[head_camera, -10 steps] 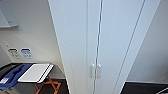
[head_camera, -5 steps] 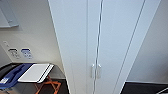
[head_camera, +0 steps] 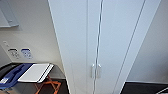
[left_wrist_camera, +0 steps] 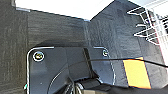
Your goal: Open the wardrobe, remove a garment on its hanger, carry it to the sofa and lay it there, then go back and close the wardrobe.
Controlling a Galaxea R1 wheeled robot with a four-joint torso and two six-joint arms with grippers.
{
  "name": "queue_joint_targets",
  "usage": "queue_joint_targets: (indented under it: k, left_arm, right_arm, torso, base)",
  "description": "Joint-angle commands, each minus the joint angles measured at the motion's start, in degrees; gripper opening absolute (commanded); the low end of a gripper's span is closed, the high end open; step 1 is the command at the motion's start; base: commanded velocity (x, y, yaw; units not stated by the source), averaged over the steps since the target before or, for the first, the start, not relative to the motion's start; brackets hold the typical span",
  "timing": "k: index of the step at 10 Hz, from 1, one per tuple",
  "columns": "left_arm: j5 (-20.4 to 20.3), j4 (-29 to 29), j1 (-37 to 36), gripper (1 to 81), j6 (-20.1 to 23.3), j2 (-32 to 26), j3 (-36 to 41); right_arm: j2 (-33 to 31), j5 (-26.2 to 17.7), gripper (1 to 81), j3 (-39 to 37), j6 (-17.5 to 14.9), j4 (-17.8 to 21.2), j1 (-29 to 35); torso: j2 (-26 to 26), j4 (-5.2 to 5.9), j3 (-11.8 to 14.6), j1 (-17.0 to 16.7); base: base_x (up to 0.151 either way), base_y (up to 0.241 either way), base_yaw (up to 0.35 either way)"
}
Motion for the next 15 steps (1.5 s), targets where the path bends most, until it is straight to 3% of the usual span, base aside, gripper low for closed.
queue_joint_targets:
  k: [1, 2, 3, 6, 9, 12, 15]
  left_arm:
    - [2.63, 0.84, -14.59, 81.1, 0.38, -9.04, 11.27]
    - [2.63, 0.48, -18.45, 81.1, 0.37, -10.28, 13.40]
    - [4.02, 0.13, -23.11, 81.1, -0.24, -11.34, 15.33]
    - [12.64, -0.92, -36.57, 81.1, -2.53, -9.67, 14.01]
    - [16.76, -0.83, -48.07, 81.1, -8.67, -6.96, 11.75]
    - [20.47, -0.83, -55.21, 81.1, -12.11, 0.52, 5.93]
    - [22.13, -1.01, -57.06, 81.1, -12.28, 10.17, -3.71]
  right_arm:
    - [-8.76, -2.18, 81.1, 13.10, 1.23, 1.18, 17.62]
    - [-9.91, -2.36, 81.1, 15.59, 2.03, 1.01, 22.01]
    - [-10.88, -5.23, 81.1, 17.95, 3.25, 1.27, 26.93]
    - [-10.09, -10.97, 81.1, 19.19, 7.83, 1.45, 38.81]
    - [-8.26, -12.11, 81.1, 18.67, 13.18, 1.45, 48.12]
    - [-2.97, -15.54, 81.1, 14.97, 16.18, 1.53, 53.58]
    - [2.55, -15.80, 81.1, 9.71, 18.46, 1.53, 56.49]
  torso:
    - [0.00, 0.00, 0.00, 0.00]
    - [0.02, 0.00, 0.00, 0.00]
    - [0.02, 0.00, -0.02, 0.02]
    - [0.06, 0.00, -0.09, 0.06]
    - [0.15, 0.00, -0.15, 0.11]
    - [0.19, 0.00, -0.19, 0.15]
    - [0.24, 0.00, -0.26, 0.22]
  base:
    - [0.000, 0.000, 0.000]
    - [0.000, 0.000, 0.000]
    - [0.000, 0.000, 0.000]
    - [0.000, 0.000, 0.000]
    - [0.000, 0.000, 0.000]
    - [0.000, 0.000, 0.000]
    - [0.000, 0.000, 0.000]
